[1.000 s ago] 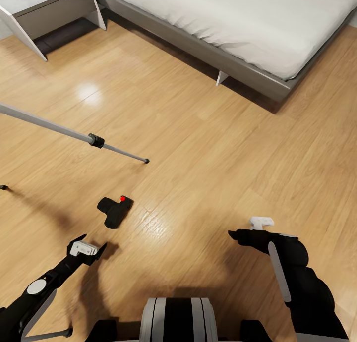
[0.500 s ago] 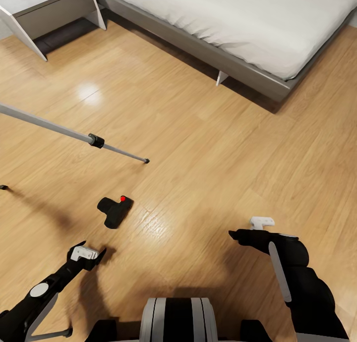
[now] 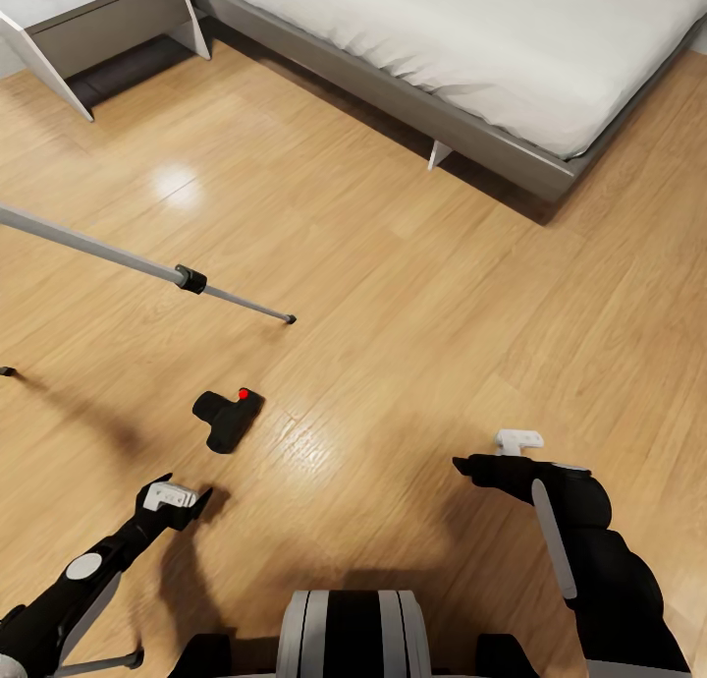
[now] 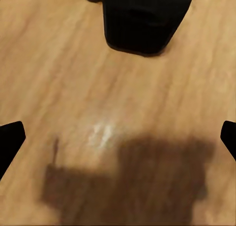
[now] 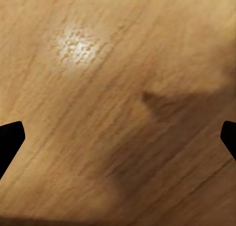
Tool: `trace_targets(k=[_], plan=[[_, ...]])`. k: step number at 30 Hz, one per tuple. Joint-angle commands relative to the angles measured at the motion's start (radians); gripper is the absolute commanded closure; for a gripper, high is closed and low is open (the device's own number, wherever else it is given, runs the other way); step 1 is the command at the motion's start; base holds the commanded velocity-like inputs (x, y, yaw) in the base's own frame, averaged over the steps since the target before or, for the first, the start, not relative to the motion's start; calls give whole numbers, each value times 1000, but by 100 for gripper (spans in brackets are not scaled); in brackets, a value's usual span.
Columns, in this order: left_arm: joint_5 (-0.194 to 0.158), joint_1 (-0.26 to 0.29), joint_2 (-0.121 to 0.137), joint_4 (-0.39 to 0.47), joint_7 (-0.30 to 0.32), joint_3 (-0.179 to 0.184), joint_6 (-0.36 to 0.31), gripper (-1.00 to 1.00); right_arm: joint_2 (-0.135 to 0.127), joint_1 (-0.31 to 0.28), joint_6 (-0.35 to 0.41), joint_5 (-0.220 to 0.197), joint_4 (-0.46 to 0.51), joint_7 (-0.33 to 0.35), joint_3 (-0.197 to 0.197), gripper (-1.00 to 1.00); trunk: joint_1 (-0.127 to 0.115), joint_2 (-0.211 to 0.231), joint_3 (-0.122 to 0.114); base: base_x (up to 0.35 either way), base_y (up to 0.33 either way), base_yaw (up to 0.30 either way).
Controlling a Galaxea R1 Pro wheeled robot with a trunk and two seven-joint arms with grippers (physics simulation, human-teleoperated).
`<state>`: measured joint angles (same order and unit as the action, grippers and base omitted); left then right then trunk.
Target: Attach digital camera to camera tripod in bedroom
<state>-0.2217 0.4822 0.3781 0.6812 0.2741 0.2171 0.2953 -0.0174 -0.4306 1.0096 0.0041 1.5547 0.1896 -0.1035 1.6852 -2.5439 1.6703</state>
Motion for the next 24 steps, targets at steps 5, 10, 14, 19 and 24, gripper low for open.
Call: trace_targets(k=[5, 10, 14, 19, 24], plan=[[-9, 14, 1, 2, 2, 4, 2, -100, 0, 0, 4, 2, 1, 4, -1, -100, 0, 0, 1, 0, 0, 0], [-8, 23, 1, 14, 2, 4, 2, -100, 0, 0, 4, 2, 1, 4, 0, -100, 0, 0, 1, 0, 0, 0], [-8, 40, 1, 15, 0, 4, 2, -100, 1, 0, 4, 2, 1, 3, 0, -100, 0, 0, 1, 0, 0, 0], [-9, 68, -2, 5, -1, 4, -6, -100, 1, 0, 4, 2, 1, 3, 1, -100, 0, 0, 1, 0, 0, 0], [-3, 77, -12, 1, -3, 5, -24, -100, -1, 0, 4, 2, 1, 2, 0, -100, 0, 0, 1, 0, 0, 0]])
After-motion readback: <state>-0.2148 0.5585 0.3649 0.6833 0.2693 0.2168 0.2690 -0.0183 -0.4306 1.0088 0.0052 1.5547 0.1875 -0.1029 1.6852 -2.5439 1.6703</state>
